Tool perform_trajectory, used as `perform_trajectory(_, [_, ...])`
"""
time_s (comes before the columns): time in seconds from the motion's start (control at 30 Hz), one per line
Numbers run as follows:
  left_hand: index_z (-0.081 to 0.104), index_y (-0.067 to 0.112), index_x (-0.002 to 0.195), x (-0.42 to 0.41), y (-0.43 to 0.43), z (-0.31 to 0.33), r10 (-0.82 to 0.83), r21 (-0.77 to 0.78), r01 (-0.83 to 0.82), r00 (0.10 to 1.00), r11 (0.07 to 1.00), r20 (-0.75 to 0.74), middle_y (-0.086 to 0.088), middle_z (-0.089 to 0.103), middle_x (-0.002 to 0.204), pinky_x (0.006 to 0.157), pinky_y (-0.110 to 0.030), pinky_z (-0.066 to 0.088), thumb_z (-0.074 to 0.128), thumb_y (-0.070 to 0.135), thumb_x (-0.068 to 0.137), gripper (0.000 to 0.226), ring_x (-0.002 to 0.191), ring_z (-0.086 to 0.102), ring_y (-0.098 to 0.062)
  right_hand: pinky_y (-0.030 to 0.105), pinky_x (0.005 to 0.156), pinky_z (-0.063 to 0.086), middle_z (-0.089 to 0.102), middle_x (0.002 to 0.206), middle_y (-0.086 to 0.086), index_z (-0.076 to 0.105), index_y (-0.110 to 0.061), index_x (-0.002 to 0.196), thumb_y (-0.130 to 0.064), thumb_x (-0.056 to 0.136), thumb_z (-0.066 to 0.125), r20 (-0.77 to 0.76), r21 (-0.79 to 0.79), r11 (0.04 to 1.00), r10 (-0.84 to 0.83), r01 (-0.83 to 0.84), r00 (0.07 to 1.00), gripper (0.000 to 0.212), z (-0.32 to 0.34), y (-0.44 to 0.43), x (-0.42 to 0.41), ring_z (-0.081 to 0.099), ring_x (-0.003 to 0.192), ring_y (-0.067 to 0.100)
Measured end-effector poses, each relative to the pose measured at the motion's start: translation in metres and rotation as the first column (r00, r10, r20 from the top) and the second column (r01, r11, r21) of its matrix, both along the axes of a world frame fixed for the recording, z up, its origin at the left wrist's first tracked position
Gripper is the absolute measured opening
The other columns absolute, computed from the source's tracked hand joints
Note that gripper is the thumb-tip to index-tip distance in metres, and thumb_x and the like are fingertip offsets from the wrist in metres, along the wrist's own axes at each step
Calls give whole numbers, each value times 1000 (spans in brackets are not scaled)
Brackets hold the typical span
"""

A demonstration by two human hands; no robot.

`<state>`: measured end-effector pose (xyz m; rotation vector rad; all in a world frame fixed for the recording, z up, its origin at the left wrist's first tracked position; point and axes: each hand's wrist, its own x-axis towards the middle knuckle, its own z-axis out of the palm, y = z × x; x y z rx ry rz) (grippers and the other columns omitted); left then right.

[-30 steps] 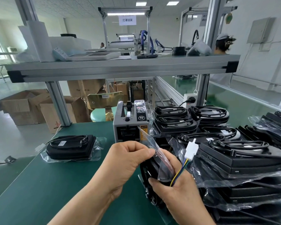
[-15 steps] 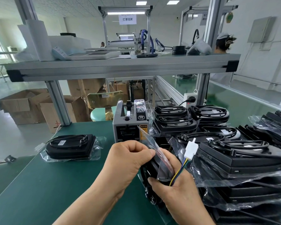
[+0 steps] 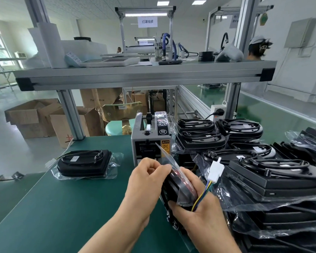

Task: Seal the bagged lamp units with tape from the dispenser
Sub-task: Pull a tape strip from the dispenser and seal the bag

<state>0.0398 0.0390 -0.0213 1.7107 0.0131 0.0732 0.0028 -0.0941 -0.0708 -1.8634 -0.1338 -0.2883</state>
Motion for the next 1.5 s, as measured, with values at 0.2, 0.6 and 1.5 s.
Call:
perform_trajectory(0.2, [62, 25, 103, 2, 7, -1, -40, -176, 35, 999, 984, -22, 10, 71, 80, 67, -29, 57, 78, 33, 79, 29, 71, 68, -3, 23, 86, 55, 69, 120, -13, 50, -32, 142, 4, 76, 79, 198, 87, 996, -43, 26, 979, 81, -20, 16, 14, 67, 107, 2])
perform_trajectory(0.6, [54, 55, 113, -17, 37, -51, -138, 193, 59, 894, 979, 427, 22, 53, 107, 76, -19, 54, 80, 41, 54, 66, 103, 60, -6, 24, 112, 40, 34, 151, -35, 22, -60, 146, -37, 62, 89, -52, 105, 883, 465, -458, 884, 109, -20, -13, -9, 36, 140, -6])
perform_trajectory(1.5, [73, 12, 83, 82, 24, -33, 199, -316, -267, 952, 910, -231, -2, 66, 72, 56, -24, 47, 65, 19, 94, 15, 56, 55, -9, 10, 85, 50, 77, 103, -8, 70, -23, 121, 6, 83, 71, -106, 410, 847, -322, 337, 941, 47, -35, 27, -10, 71, 91, 0])
